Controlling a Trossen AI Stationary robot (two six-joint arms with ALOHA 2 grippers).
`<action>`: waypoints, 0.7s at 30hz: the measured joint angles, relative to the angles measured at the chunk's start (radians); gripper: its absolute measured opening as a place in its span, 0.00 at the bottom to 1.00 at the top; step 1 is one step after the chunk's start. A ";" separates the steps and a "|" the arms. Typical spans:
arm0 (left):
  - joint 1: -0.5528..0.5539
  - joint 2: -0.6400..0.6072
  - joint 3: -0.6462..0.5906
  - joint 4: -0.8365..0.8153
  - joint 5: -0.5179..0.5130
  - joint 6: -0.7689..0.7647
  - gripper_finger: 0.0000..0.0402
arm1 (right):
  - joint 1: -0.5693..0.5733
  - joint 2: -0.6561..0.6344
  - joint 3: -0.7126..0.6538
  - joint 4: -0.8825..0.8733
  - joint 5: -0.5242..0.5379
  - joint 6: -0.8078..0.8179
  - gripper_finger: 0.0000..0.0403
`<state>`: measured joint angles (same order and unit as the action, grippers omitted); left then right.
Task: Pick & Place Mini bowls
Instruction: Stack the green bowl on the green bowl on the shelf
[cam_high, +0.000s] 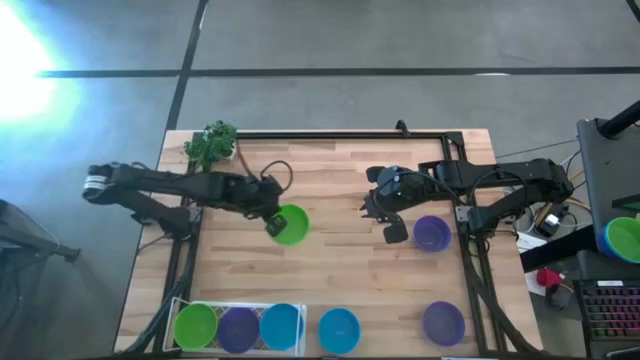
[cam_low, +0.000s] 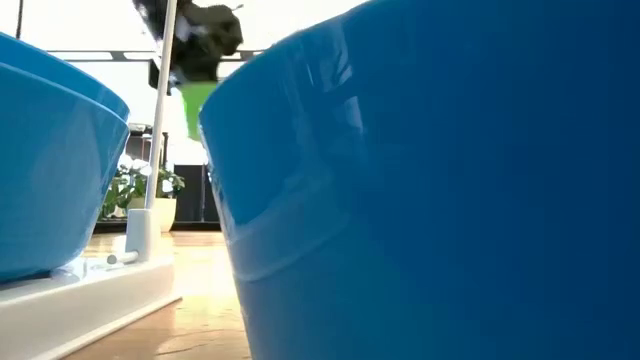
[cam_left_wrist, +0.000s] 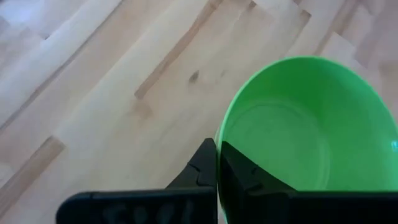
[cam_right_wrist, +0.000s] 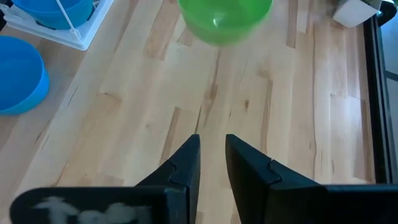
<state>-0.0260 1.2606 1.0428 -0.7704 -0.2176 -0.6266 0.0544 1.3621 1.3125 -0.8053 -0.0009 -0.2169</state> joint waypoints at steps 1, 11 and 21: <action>-0.011 -0.026 0.000 -0.024 0.004 0.007 0.00 | 0.000 0.000 0.000 0.001 0.000 0.000 0.17; -0.173 -0.138 -0.001 -0.263 0.158 0.076 0.00 | 0.000 0.000 0.000 0.003 0.000 -0.002 0.19; -0.442 -0.153 -0.002 -0.278 0.243 0.102 0.00 | 0.000 0.000 0.000 0.011 0.000 0.000 0.19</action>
<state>-0.4680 1.1080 1.0412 -1.0485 0.0252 -0.5247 0.0544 1.3624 1.3125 -0.7946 -0.0008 -0.2173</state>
